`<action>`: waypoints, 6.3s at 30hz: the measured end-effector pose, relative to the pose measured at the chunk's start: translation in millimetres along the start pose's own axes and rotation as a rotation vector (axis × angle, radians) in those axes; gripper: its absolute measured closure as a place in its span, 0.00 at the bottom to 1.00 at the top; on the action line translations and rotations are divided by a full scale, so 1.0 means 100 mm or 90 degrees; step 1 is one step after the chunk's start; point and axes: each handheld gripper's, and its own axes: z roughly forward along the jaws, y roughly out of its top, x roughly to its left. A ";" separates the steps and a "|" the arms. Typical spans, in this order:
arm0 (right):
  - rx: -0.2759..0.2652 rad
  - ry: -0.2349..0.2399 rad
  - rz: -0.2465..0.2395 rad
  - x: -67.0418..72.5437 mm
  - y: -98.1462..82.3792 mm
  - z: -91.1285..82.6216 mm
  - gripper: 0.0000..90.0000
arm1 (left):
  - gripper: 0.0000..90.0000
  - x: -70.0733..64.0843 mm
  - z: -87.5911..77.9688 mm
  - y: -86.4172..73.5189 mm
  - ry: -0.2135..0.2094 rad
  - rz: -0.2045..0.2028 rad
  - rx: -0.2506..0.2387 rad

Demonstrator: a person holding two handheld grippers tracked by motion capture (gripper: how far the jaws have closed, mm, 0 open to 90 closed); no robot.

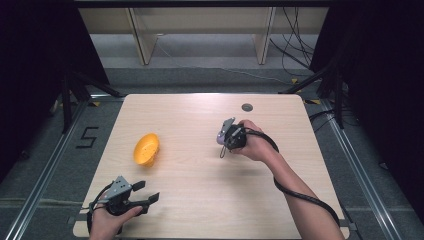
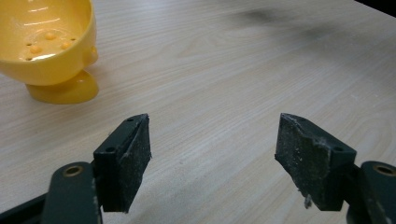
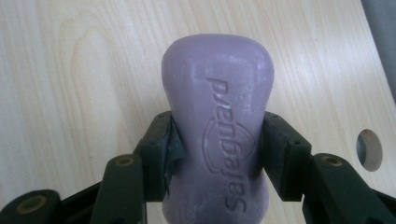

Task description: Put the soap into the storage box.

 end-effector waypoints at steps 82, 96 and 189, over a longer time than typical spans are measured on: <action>-0.093 -0.153 -0.116 1.35 -0.42 -1.06 0.56 | 0.45 -1.16 1.19 1.39 -0.274 -0.028 0.131; -0.098 -0.156 -0.114 1.38 -0.40 -1.08 0.56 | 0.49 -1.19 1.33 1.39 -0.304 -0.056 0.154; -0.129 -0.151 0.024 1.20 -0.96 -1.15 0.46 | 0.66 -0.88 0.67 1.33 -0.115 0.082 0.043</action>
